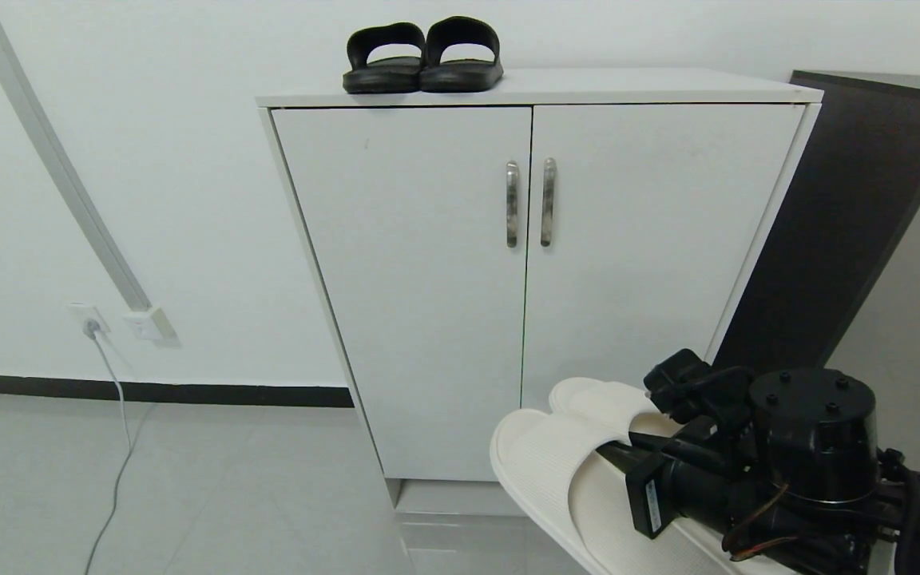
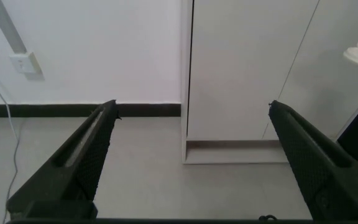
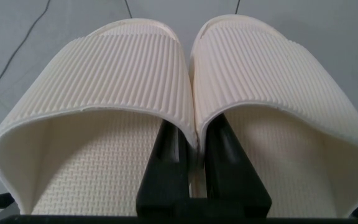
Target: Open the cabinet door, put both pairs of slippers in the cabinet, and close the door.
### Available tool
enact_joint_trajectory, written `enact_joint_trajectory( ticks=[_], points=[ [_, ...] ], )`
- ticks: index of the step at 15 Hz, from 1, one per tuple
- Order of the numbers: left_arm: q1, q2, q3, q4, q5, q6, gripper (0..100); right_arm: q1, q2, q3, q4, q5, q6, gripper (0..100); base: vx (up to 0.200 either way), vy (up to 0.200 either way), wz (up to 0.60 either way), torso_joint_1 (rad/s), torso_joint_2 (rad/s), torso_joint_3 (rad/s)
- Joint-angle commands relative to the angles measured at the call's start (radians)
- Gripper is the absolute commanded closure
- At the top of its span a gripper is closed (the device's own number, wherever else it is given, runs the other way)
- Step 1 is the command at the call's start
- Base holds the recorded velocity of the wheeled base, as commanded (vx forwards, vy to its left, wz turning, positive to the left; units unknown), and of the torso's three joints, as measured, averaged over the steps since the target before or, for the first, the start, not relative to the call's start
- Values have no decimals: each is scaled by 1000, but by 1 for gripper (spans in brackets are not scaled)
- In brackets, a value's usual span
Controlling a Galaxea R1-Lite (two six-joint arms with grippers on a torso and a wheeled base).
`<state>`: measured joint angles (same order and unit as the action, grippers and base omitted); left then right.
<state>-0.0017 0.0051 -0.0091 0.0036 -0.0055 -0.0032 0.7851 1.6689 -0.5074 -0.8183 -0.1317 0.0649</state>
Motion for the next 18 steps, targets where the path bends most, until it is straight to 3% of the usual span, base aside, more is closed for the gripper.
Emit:
enact_joint_trajectory(
  ticks=[1, 4, 10, 11, 15, 16, 18],
  points=[
    [-1, 41, -98, 10, -5, -4, 0, 0, 0, 7, -13, 0, 0, 100, 0, 0, 0, 0, 0, 0],
    [-4, 188, -117, 19, -54, -1, 0, 0, 2, 17, -27, 0, -14, 100, 0, 0, 0, 0, 0, 0],
    [-4, 473, -196, -88, -287, -4, 0, 2, 2, 20, -33, 1, -14, 100, 0, 0, 0, 0, 0, 0],
    [-4, 506, -198, -109, -301, -3, 0, 2, 2, 20, -33, 1, -14, 100, 0, 0, 0, 0, 0, 0],
    [-41, 826, -221, -421, -320, -8, 0, 2, 3, 20, -33, 1, -14, 100, 0, 0, 0, 0, 0, 0],
    [-52, 849, -232, -430, -320, -8, 0, 2, 3, 20, -33, 1, -14, 100, 0, 0, 0, 0, 0, 0],
    [-132, 952, -330, -433, -318, -52, 0, 2, 3, 20, -33, 1, -14, 100, 0, 0, 0, 0, 0, 0]
  ],
)
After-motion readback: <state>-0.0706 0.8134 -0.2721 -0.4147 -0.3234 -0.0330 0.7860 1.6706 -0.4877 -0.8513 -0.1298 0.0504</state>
